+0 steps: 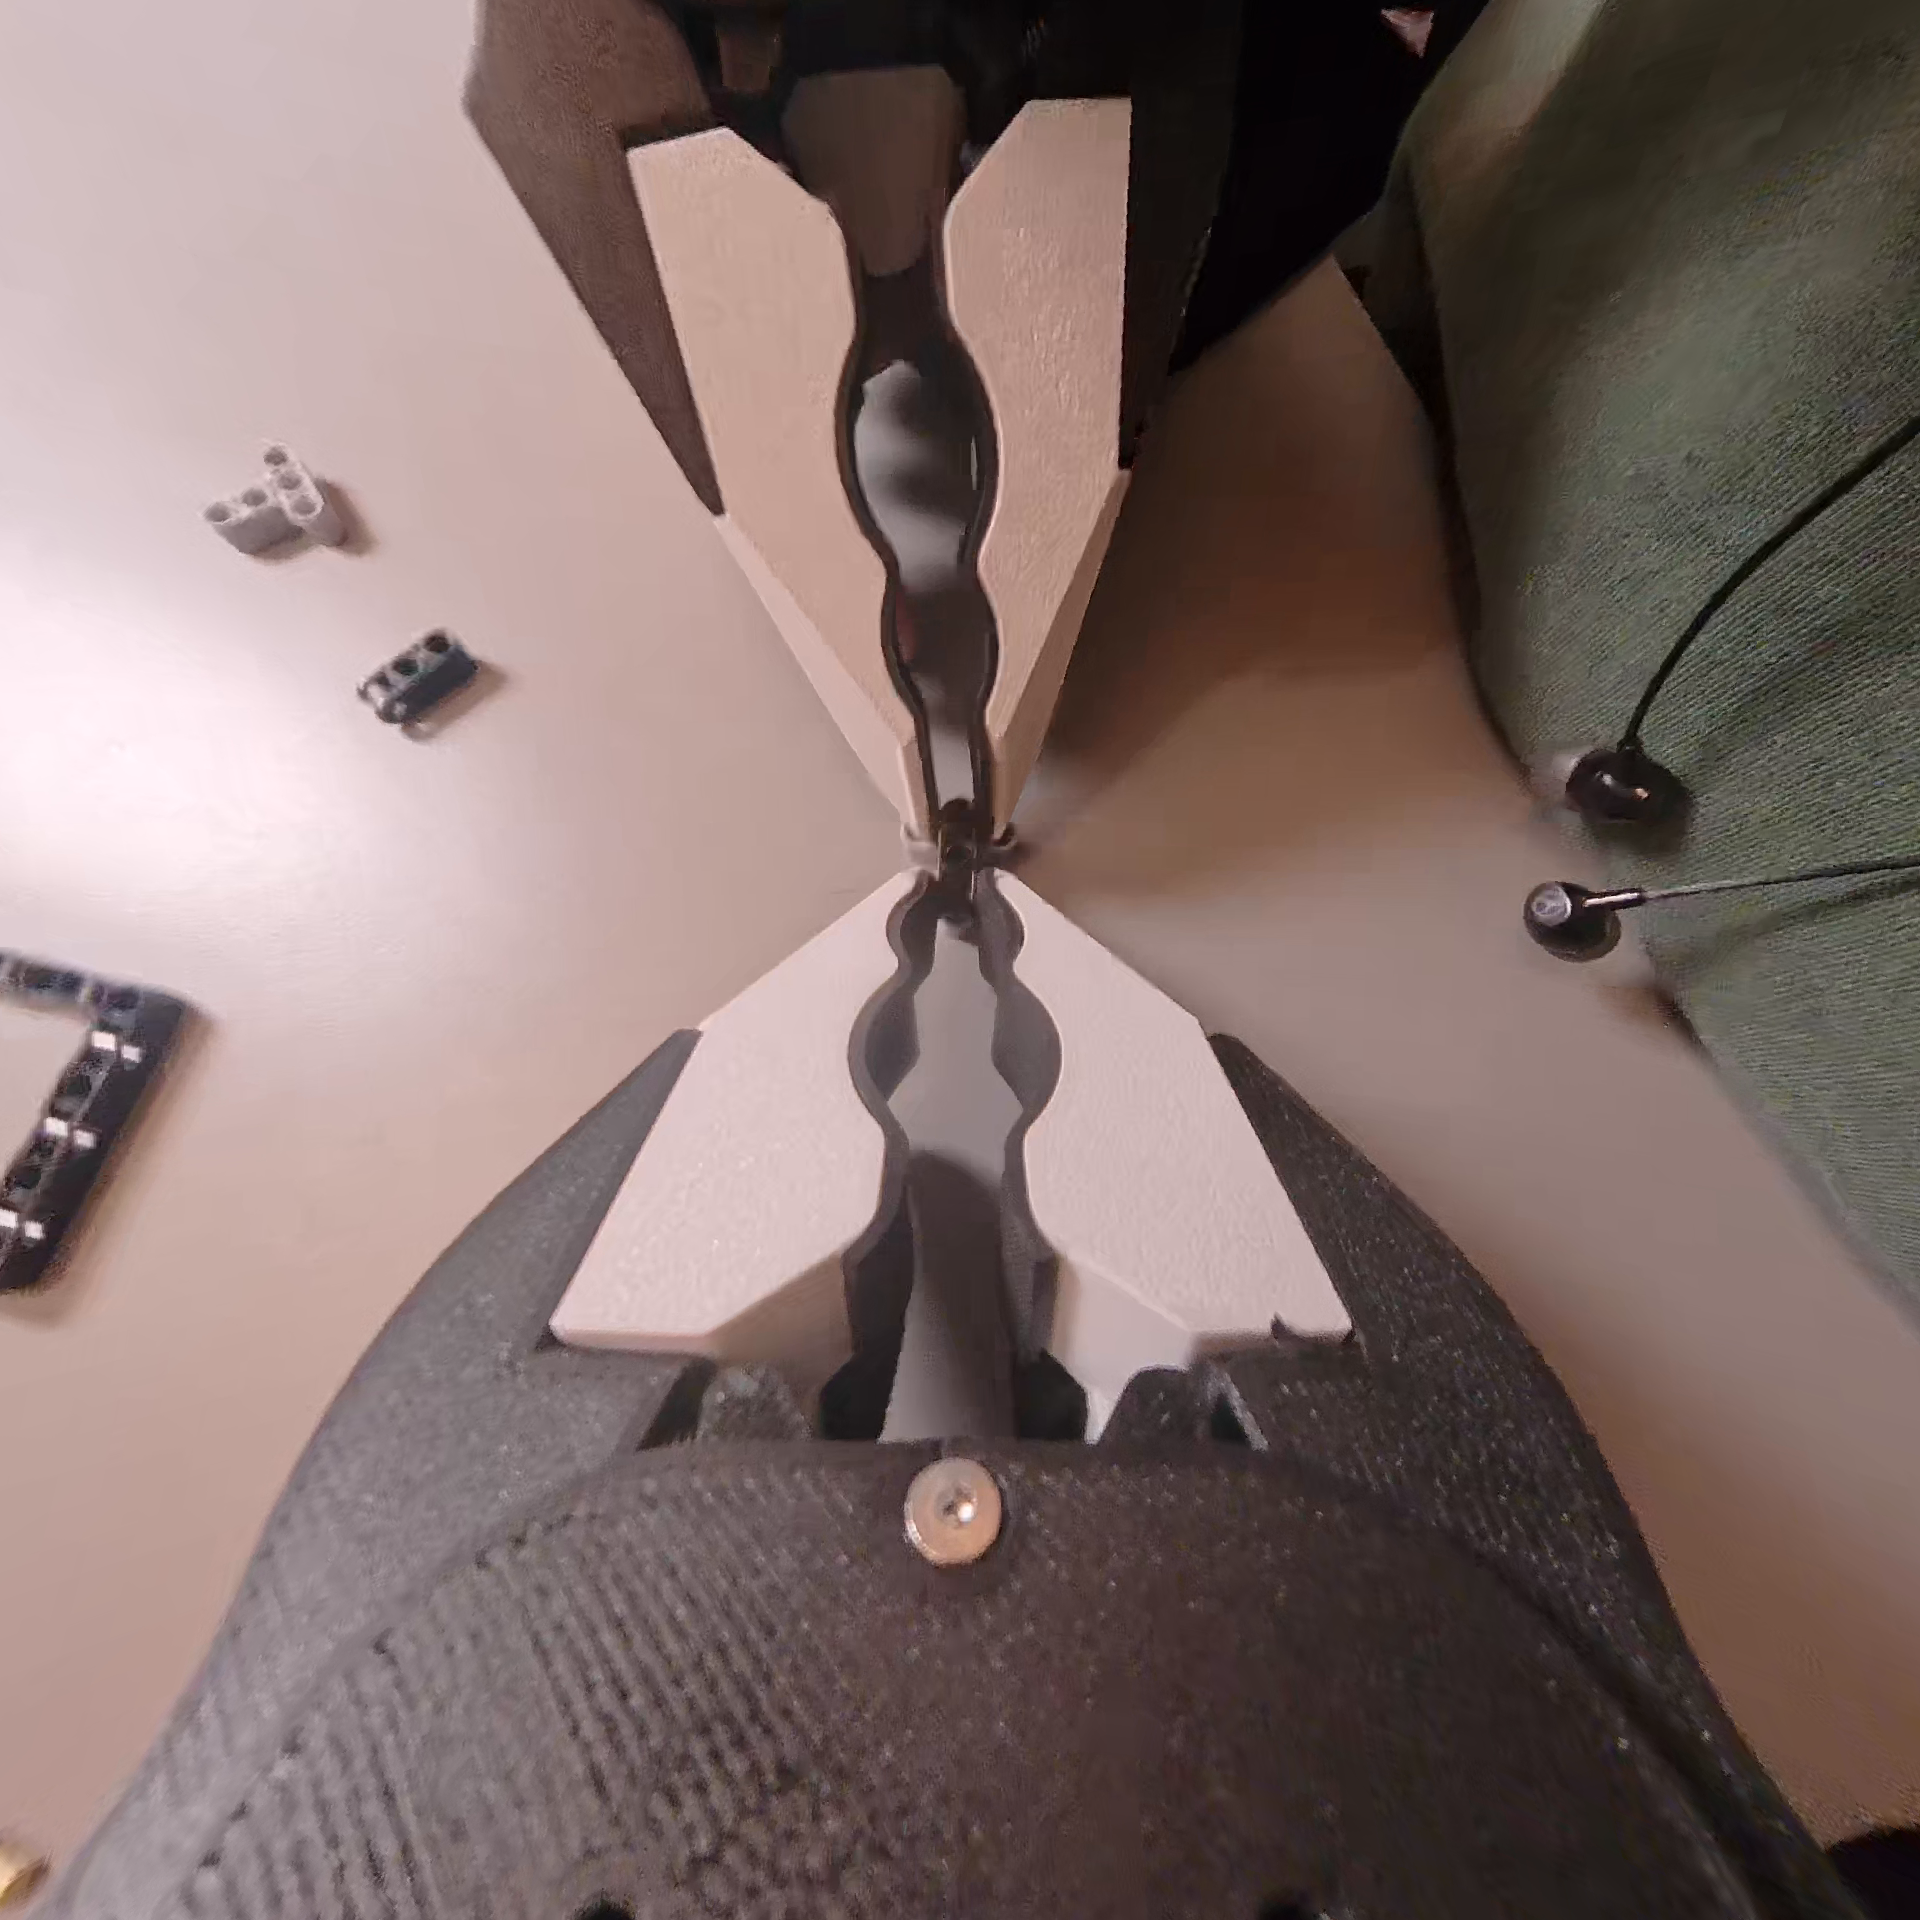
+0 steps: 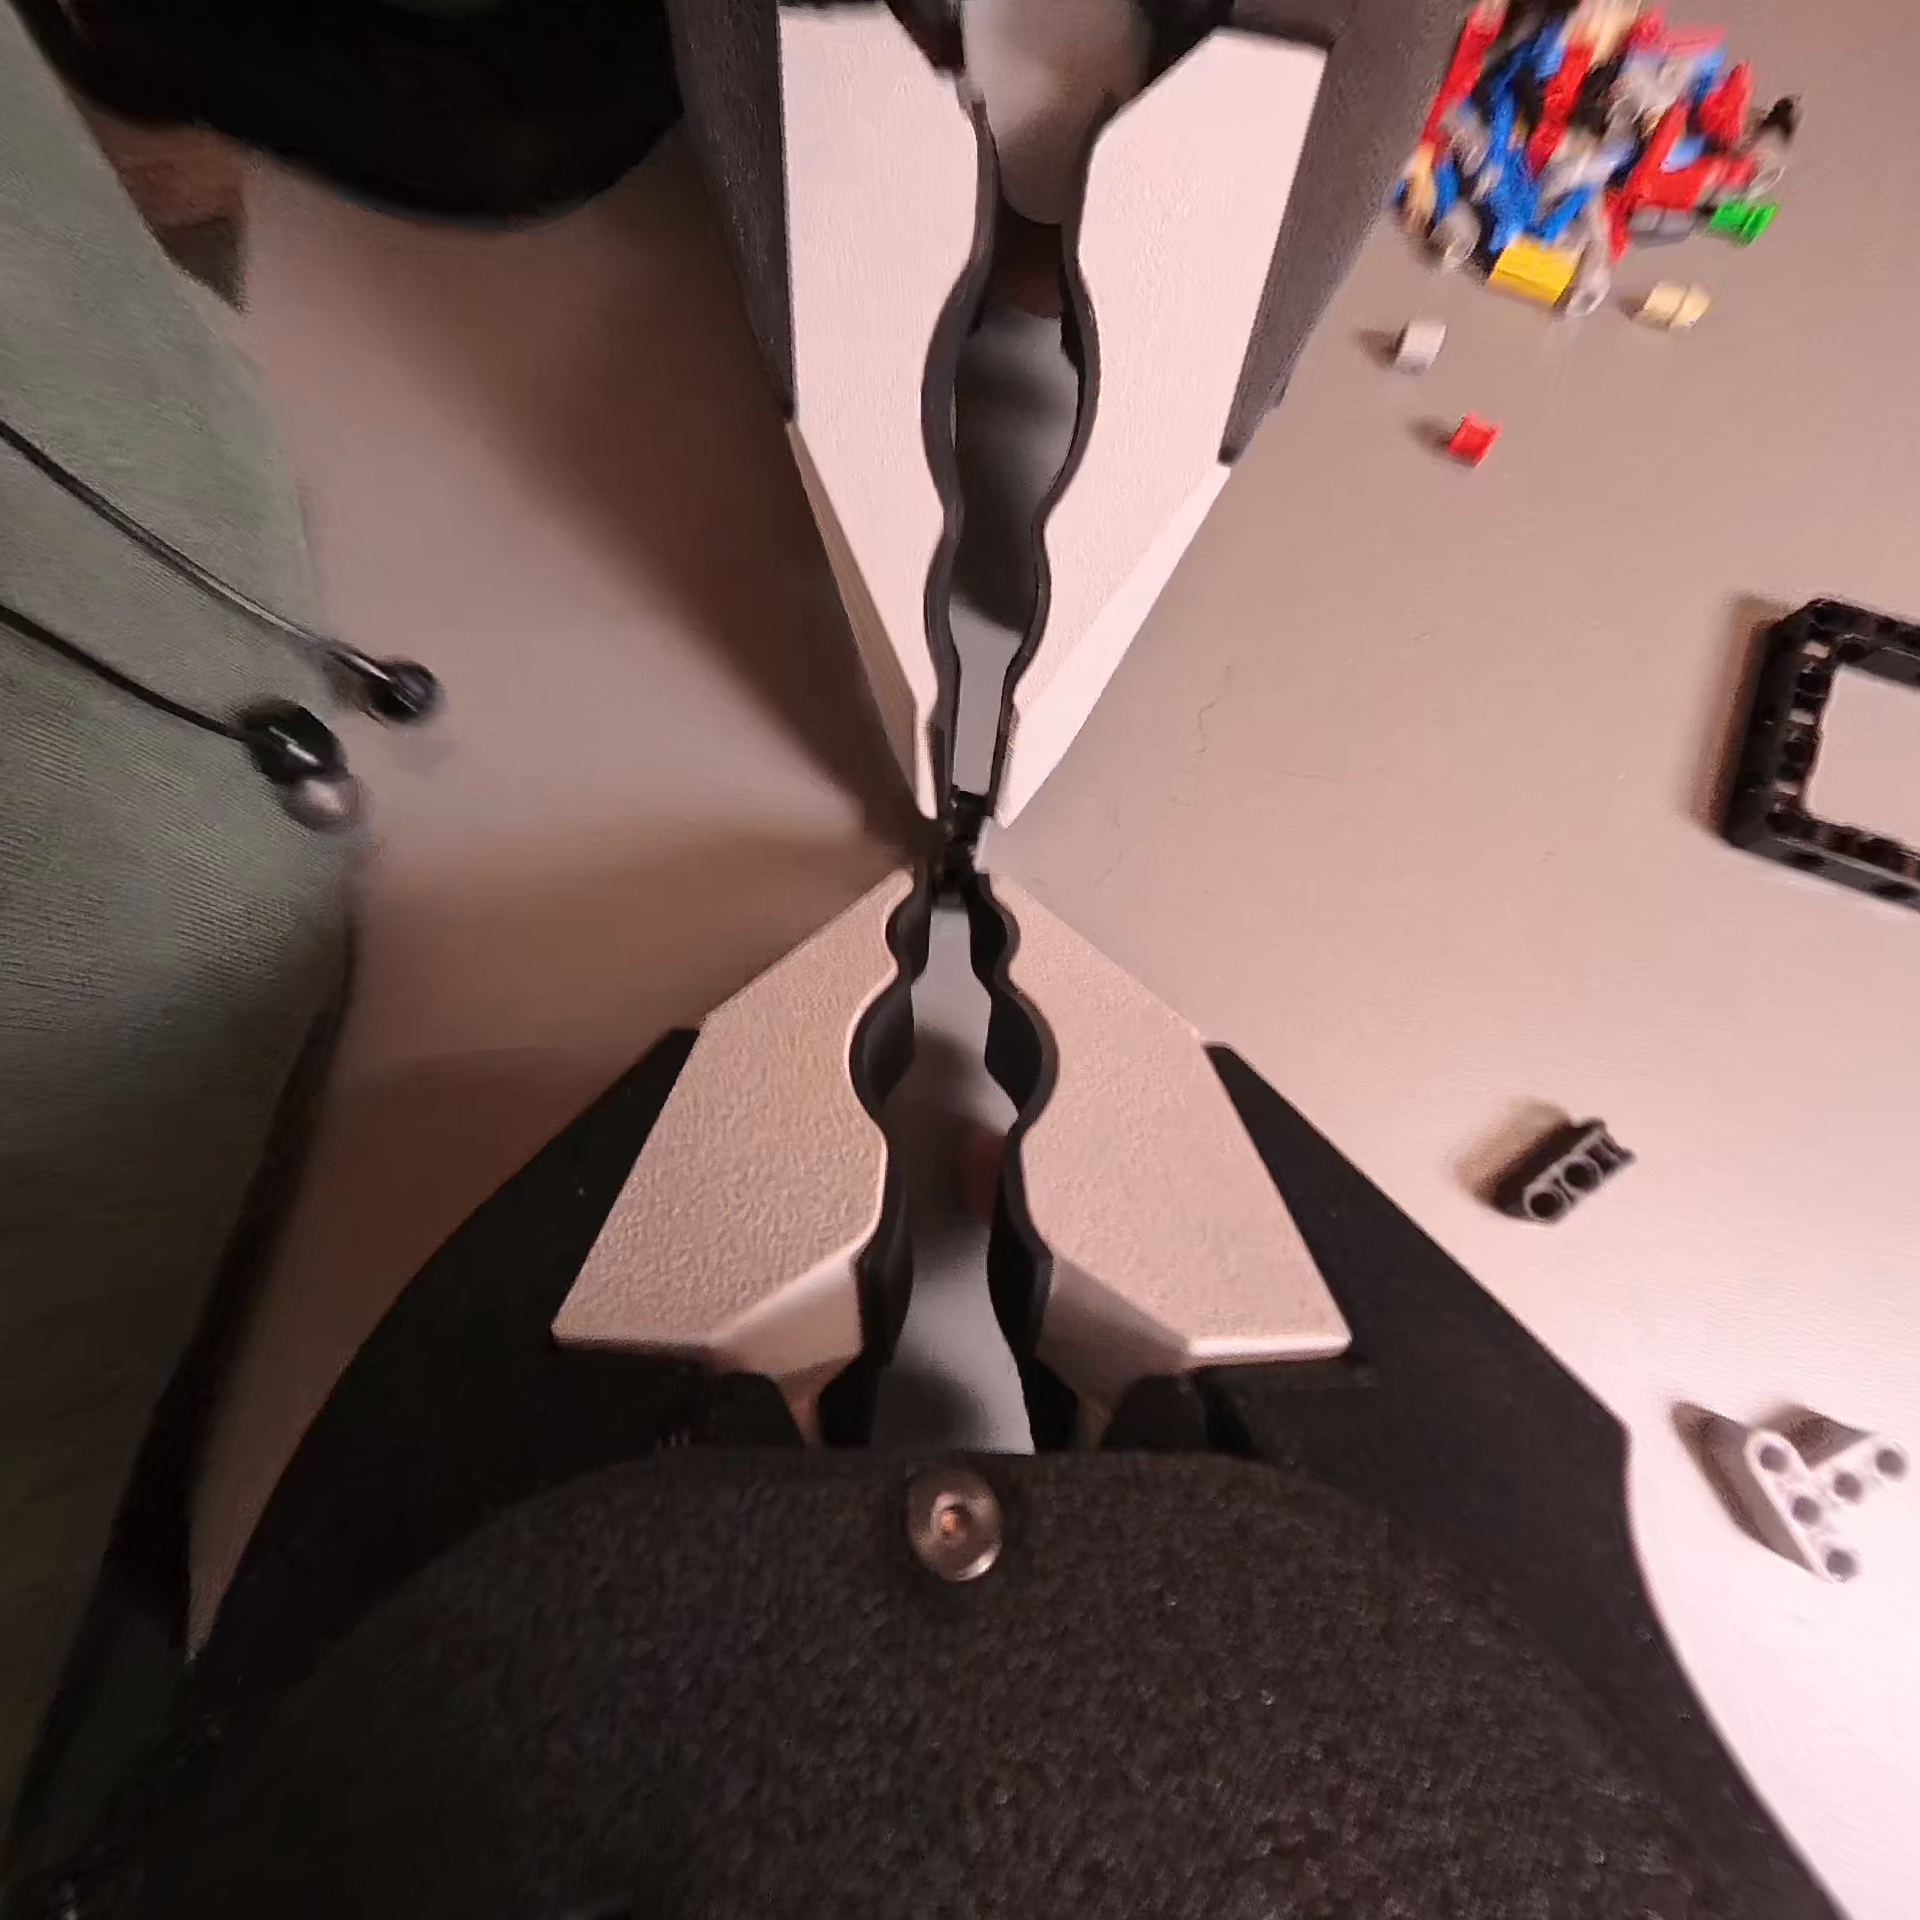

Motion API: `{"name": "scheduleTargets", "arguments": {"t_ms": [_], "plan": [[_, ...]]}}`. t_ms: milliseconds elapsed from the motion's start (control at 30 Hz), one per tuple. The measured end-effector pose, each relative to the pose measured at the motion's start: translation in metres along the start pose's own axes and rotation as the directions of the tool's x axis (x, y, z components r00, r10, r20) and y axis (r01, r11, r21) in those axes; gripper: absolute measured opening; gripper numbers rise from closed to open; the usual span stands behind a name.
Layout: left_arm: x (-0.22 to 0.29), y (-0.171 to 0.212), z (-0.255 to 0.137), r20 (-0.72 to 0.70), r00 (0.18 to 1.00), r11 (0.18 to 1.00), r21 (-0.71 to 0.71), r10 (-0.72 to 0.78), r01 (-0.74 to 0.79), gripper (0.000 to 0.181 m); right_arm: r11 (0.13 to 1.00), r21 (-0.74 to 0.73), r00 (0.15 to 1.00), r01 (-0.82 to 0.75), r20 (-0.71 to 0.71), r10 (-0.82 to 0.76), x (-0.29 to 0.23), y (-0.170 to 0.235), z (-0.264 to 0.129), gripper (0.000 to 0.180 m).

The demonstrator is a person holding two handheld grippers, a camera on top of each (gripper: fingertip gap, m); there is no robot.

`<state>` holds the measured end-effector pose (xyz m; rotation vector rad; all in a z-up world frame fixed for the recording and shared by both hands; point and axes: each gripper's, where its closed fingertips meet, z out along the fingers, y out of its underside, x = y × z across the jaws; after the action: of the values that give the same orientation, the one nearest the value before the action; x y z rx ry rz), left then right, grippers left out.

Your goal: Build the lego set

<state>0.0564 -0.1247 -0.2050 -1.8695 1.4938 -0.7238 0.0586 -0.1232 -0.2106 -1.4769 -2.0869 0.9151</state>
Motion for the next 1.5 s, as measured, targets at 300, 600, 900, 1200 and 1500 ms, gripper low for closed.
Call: {"name": "scheduleTargets", "arguments": {"t_ms": [300,600,900,1200,1500], "plan": [[-0.001,0.0,0.001,0.037,0.999,0.998,-0.06,0.027,-0.025,0.007,0.999,-0.017,0.999,0.039,-0.014,-0.039,0.004,-0.011,-0.02,0.015],[-0.003,-0.002,0.003,0.081,0.997,0.998,-0.063,0.019,-0.014,0.01,0.999,-0.034,0.999,-0.02,-0.034,0.019,-0.003,-0.008,-0.011,0.014],[-0.004,0.002,0.007,0.118,0.993,0.996,-0.086,0.009,0.001,0.008,0.997,-0.06,0.993,0.039,-0.106,-0.045,0.0,0.004,-0.016,0.029],[0.01,-0.033,-0.02,-0.241,0.912,0.917,0.142,-0.333,0.373,0.007,0.905,0.1,0.889,0.413,-0.26,-0.377,-0.005,-0.031,-0.031,0.049],[0.017,-0.053,-0.041,-0.41,0.812,0.812,0.237,-0.414,0.534,0.01,0.877,0.193,0.877,0.44,-0.301,-0.374,-0.01,-0.052,-0.039,0.015]]}}
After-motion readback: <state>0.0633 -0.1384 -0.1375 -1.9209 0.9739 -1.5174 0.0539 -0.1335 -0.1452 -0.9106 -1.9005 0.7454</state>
